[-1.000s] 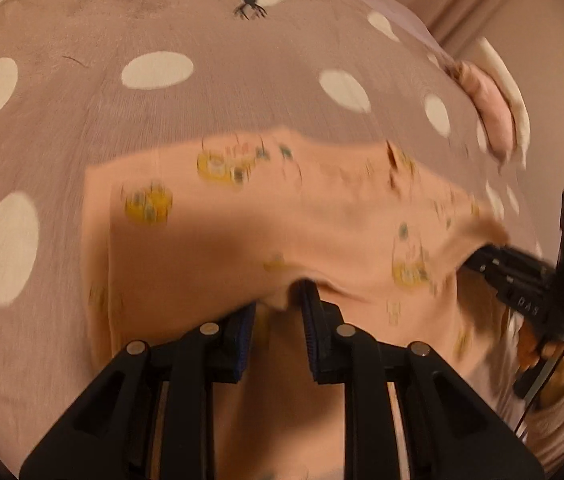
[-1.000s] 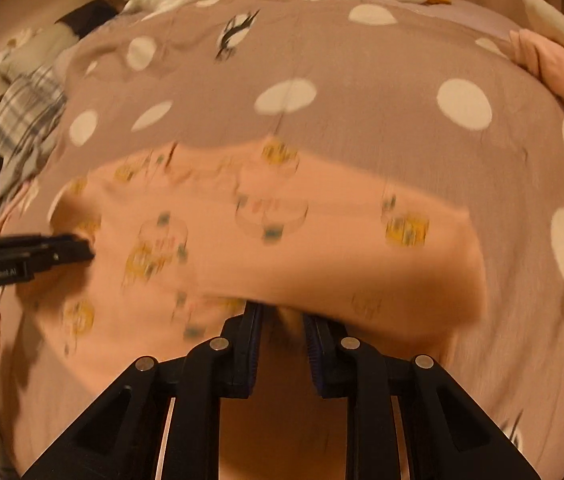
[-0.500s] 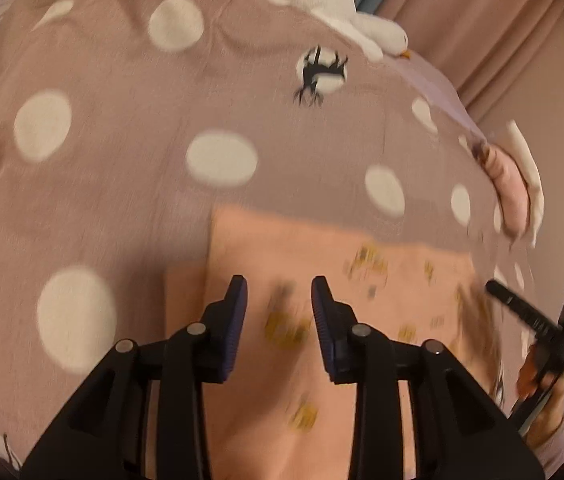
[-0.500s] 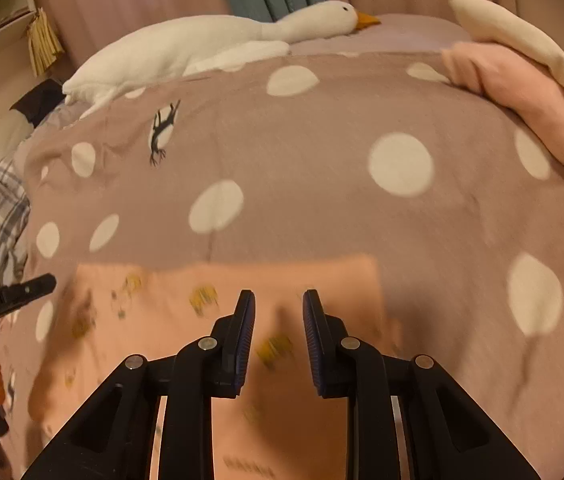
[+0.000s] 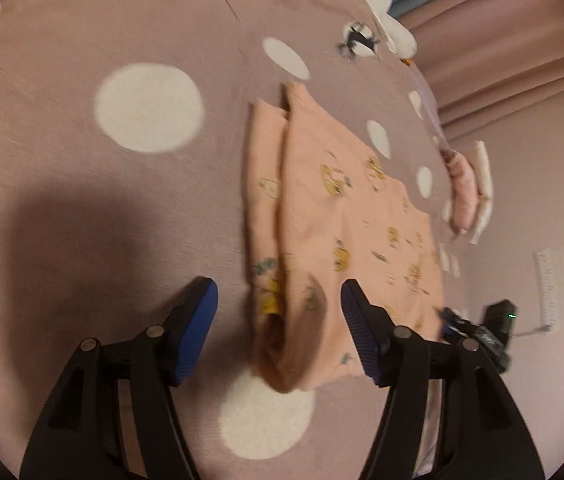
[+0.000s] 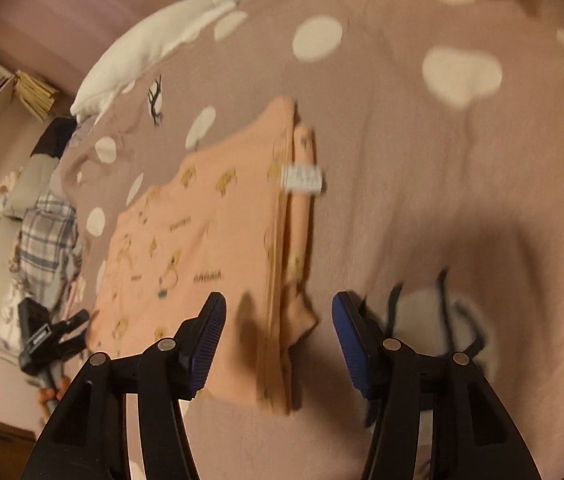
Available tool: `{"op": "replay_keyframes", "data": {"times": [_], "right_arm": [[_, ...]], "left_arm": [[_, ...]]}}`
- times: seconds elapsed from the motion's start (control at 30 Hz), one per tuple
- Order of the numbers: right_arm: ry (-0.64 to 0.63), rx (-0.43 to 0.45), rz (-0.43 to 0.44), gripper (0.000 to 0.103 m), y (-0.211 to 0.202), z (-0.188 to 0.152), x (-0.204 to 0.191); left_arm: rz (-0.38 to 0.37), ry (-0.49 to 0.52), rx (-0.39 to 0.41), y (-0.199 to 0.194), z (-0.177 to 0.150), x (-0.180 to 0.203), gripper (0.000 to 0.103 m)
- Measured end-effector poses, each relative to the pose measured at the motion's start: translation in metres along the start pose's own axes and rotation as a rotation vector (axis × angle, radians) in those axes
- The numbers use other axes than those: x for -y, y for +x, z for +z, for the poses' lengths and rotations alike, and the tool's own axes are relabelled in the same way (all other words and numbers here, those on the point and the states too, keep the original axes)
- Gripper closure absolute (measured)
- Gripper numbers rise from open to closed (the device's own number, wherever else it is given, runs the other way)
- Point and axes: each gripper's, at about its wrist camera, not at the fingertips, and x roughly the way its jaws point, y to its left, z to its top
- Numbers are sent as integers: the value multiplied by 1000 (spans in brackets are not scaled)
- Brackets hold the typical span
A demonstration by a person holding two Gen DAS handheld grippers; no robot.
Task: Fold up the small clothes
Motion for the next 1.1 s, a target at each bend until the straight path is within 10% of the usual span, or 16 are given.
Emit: {"op": "replay_keyframes", "data": {"times": [0.3, 0.5, 0.87, 1.1], "right_arm": [[10, 27, 55, 46, 26, 8, -13], [-24, 24, 31, 83, 36, 8, -21], [-19, 33, 103, 87, -2, -9, -32], [-58, -60, 66, 87, -28, -58, -34]], "left_arm": [[-182, -76, -87, 44, 18, 21, 34], [-55, -64, -84, 49, 14, 28, 94], [-128, -33, -29, 5, -22, 44, 94], [-114, -38, -86, -29, -99, 31, 94]]}}
